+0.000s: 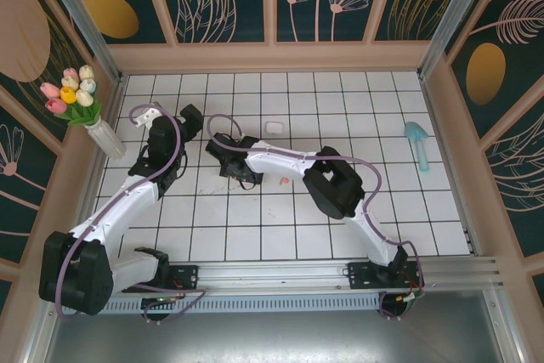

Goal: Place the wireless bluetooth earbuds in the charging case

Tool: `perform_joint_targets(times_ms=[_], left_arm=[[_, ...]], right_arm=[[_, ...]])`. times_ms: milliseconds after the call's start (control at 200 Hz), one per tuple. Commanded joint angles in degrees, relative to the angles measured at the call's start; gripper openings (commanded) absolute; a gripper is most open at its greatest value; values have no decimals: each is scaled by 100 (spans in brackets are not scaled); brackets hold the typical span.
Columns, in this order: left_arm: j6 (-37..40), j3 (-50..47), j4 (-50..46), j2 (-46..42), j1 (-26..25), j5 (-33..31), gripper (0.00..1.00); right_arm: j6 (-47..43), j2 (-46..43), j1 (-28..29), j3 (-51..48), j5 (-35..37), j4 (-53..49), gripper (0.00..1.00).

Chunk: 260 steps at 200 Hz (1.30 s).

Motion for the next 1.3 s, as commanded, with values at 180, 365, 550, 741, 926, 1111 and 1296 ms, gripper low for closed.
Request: perform_joint_targets(times_ms=[180, 365, 550, 741, 926, 1111, 1296], left_arm=[[-84, 124, -71, 118, 47, 235, 99], [-192, 153, -250, 134, 53, 191, 99], [-230, -46, -98, 8, 50, 183, 99], [-307, -118, -76, 17, 50, 147, 99], [-437, -266, 54, -4, 53, 57, 99], [-578, -671, 499, -265, 45, -99, 99], [-262, -530, 268, -301, 54, -35, 99]], right_arm=[[-305, 313, 65, 186, 52, -451, 77], [-159, 492, 58, 382, 142, -611, 76], [162, 546, 50, 404, 118, -679, 74], [386, 622, 46, 426, 20, -699, 72], [327, 660, 45, 464, 41, -734, 68], [238, 554, 47, 423, 143, -740, 54], [243, 59, -7, 170, 287, -413, 43]])
